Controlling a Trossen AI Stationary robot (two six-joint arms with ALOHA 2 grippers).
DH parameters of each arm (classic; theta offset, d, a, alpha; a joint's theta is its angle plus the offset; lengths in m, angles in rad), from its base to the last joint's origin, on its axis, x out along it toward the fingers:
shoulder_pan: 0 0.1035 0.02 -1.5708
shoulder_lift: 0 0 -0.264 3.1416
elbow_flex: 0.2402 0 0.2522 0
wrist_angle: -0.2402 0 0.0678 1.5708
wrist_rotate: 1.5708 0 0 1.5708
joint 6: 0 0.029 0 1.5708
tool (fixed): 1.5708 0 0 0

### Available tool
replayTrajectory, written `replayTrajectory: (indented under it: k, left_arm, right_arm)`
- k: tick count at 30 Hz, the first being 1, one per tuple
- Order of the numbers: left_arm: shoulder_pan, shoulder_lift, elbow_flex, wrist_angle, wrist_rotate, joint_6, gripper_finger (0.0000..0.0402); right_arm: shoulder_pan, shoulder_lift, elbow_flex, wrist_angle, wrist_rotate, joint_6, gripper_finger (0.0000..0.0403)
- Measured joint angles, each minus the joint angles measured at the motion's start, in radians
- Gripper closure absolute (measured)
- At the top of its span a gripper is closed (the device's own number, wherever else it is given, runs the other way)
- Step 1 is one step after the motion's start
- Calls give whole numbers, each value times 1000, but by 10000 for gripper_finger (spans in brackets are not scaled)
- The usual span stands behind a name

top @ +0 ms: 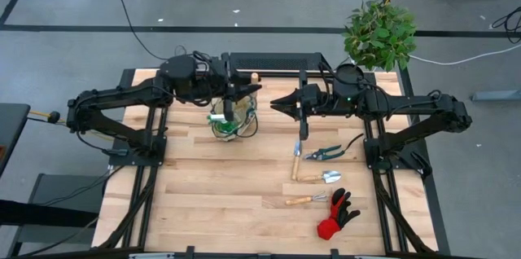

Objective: Pick & Place Garden tools in Gardening bag
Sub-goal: Put the top brown hand rake into the gardening bag

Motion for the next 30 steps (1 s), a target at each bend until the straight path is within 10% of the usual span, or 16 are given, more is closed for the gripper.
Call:
replayTrajectory:
  k: [30]
  left_arm:
    - [-4,-19,0,-238,15,30,321]
  right_arm:
    - [0,0,0,-58,0,2,403]
